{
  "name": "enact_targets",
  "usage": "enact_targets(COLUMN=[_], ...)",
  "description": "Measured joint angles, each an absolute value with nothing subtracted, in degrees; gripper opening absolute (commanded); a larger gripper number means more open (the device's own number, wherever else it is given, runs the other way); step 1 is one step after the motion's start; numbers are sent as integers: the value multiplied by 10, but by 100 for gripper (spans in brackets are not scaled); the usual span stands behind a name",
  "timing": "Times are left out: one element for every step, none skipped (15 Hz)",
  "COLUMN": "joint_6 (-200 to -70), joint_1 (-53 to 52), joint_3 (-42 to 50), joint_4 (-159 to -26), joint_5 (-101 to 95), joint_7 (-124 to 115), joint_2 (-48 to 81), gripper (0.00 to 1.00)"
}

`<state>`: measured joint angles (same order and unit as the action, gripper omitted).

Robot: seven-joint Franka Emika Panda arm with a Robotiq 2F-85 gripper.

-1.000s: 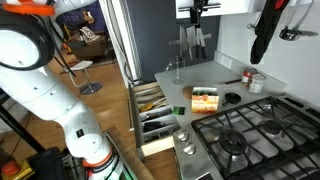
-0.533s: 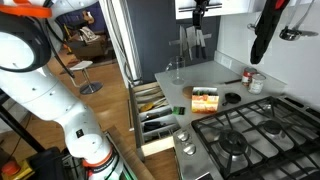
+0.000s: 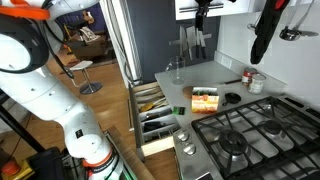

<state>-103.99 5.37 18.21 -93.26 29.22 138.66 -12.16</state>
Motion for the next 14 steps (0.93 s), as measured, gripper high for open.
enact_targets(joint_6=[-1041, -1041, -1042, -1044, -1047, -1052, -1057, -1063, -1069, -1076, -1083, -1090, -1097, -1105], joint_1=[55, 56, 57, 57, 58, 58, 58, 59, 59, 60, 60, 60, 60, 60], joint_3=[182, 182, 183, 183, 183, 183, 183, 183, 183, 183, 183, 183, 183, 183], joint_4=[-934, -935, -937, -939, -943, -948, -954, -962, -969, -976, -983, -991, -998, -1006], joint_5=[294, 296, 299, 302, 308, 315, 323, 334, 344, 354, 364, 374, 383, 393], joint_7=[1390, 1394, 1397, 1399, 1400, 1400, 1399, 1399, 1399, 1399, 1400, 1400, 1402, 1407], joint_2=[-122, -122, -123, -123, -124, -126, -128, -131, -133, -135, -137, -140, -142, -145], gripper=[100, 100, 100, 100, 100, 100, 100, 100, 100, 100, 100, 100, 100, 100])
